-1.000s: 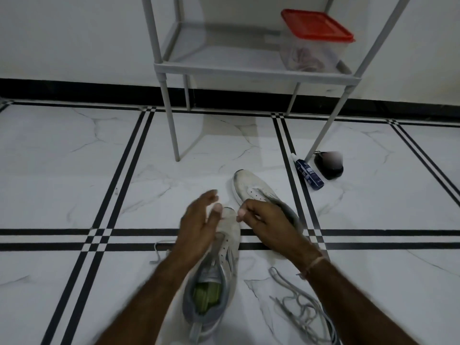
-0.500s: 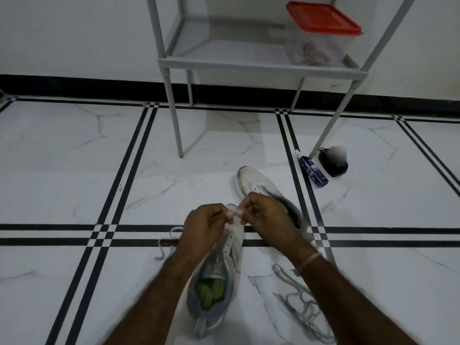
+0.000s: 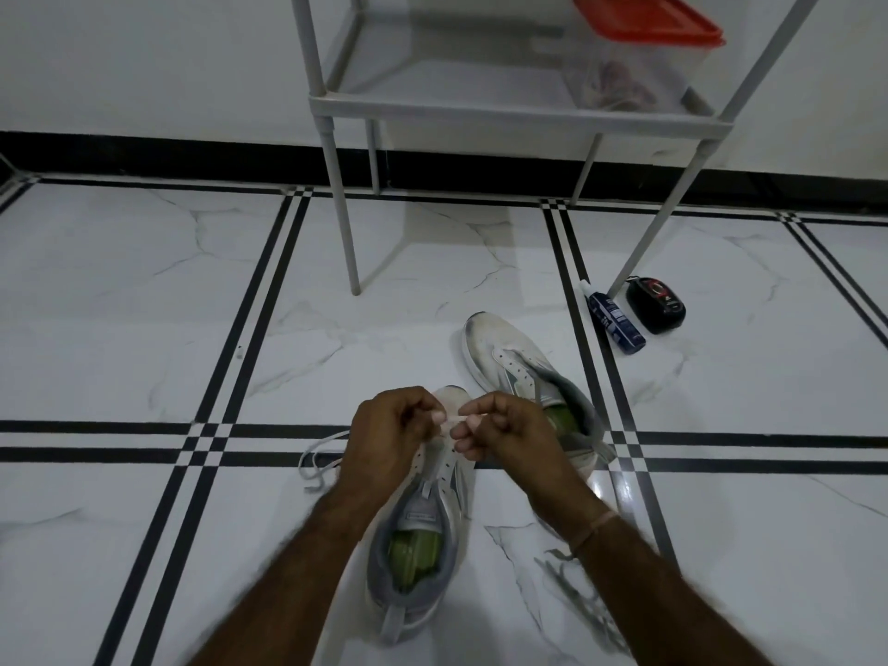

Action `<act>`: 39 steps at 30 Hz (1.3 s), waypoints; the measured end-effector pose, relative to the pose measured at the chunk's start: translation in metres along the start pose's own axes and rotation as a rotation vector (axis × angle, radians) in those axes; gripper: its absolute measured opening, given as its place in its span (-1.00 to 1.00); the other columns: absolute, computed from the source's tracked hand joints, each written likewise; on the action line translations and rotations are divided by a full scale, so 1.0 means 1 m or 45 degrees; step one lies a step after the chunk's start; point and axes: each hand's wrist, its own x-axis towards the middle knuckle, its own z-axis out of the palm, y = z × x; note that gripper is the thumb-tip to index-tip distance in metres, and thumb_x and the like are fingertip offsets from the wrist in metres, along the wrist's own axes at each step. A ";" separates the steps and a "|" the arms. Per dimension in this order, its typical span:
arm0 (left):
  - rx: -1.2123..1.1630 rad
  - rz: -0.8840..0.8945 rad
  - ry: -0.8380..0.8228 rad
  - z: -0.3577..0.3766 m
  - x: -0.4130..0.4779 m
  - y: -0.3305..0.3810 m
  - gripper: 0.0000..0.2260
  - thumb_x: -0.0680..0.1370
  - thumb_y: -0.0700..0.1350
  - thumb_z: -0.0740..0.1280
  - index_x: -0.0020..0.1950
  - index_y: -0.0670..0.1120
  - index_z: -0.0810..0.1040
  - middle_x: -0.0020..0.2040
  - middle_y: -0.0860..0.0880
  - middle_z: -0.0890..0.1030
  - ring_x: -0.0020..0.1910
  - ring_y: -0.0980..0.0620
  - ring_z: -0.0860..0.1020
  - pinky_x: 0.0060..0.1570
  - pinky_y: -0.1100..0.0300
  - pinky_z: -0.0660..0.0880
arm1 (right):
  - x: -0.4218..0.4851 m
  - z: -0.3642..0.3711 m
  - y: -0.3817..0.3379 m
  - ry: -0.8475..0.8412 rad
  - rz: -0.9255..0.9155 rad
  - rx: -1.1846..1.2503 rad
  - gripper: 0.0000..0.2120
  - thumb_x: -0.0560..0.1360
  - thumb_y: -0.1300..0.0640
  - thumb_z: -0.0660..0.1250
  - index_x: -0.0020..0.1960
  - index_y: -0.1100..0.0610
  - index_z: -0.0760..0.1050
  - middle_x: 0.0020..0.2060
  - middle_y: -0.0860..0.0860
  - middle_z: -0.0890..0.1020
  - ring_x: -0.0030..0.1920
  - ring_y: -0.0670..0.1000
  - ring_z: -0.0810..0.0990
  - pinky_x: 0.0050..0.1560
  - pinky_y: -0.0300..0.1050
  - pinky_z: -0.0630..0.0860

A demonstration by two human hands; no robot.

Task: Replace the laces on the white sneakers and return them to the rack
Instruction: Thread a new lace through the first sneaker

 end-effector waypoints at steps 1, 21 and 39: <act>-0.007 -0.023 0.003 -0.001 0.000 -0.004 -0.87 0.54 -0.20 0.44 -0.18 -0.02 0.66 -0.32 0.02 0.68 -0.29 0.04 0.66 -0.12 -0.05 0.63 | -0.001 0.002 0.001 0.016 0.013 0.013 -0.93 0.61 0.33 0.33 0.03 0.30 0.59 -0.17 0.20 0.74 -0.21 0.06 0.69 -0.15 -0.05 0.62; -0.135 -0.293 -0.117 0.009 -0.001 -0.046 -0.96 0.49 -0.14 0.53 -0.17 -0.07 0.75 -0.23 -0.09 0.72 -0.16 -0.15 0.68 -0.04 -0.01 0.59 | -0.001 0.035 0.033 0.087 0.111 -1.007 -0.52 0.42 0.07 0.52 0.26 0.11 0.44 0.09 0.04 0.58 0.10 0.07 0.59 0.03 -0.12 0.53; 0.276 -0.207 0.005 0.025 -0.013 -0.053 -0.88 0.45 0.01 0.52 -0.22 0.06 0.62 -0.21 0.17 0.64 -0.15 0.24 0.60 -0.09 0.20 0.51 | -0.002 0.021 0.066 0.308 0.216 -0.144 -0.80 0.51 0.23 0.48 -0.26 0.03 0.73 -0.32 -0.02 0.72 -0.21 -0.01 0.67 0.00 0.07 0.63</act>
